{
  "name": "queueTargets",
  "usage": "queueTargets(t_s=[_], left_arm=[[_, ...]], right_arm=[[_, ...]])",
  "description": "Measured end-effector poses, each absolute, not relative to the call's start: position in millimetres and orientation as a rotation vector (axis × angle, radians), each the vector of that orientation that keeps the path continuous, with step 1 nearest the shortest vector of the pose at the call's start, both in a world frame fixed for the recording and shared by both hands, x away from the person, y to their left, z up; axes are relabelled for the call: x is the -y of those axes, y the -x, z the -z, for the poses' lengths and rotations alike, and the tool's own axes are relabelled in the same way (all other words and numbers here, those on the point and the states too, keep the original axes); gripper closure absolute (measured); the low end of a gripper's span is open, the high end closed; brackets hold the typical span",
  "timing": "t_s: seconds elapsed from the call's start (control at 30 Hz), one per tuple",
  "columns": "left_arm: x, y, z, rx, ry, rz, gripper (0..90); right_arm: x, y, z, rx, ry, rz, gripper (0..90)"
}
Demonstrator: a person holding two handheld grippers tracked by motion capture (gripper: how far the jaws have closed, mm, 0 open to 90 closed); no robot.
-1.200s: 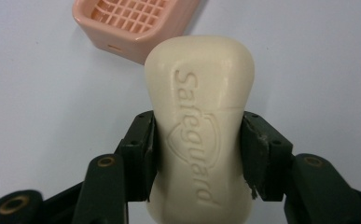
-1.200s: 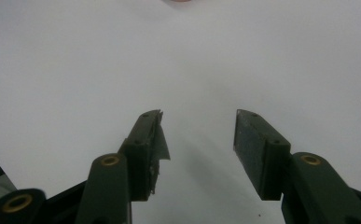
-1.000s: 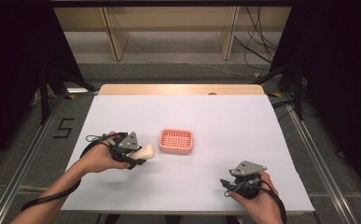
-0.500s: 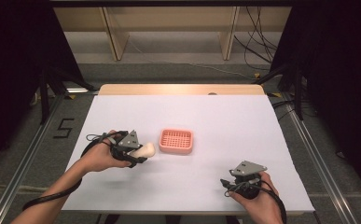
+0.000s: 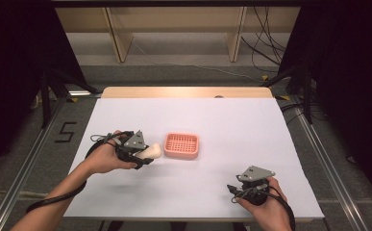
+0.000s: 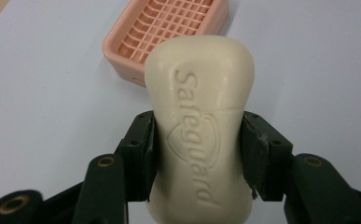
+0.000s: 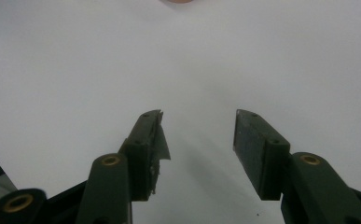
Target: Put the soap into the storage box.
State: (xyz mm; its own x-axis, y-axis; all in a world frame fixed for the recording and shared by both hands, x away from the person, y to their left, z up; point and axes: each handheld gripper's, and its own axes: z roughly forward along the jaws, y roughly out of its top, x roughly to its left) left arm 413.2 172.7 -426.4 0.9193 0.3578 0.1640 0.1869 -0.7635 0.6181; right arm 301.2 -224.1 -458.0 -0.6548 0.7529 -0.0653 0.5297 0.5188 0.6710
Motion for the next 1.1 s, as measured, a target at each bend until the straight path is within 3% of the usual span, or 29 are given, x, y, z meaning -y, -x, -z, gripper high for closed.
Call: queueTargets(t_s=[1.1], left_arm=[[-153.3, -426.3, 411.4, -0.354, -2.433, -0.417, 49.4]], right_arm=[[222.9, -300.2, 458.2, -2.403, -1.076, -0.910, 52.2]])
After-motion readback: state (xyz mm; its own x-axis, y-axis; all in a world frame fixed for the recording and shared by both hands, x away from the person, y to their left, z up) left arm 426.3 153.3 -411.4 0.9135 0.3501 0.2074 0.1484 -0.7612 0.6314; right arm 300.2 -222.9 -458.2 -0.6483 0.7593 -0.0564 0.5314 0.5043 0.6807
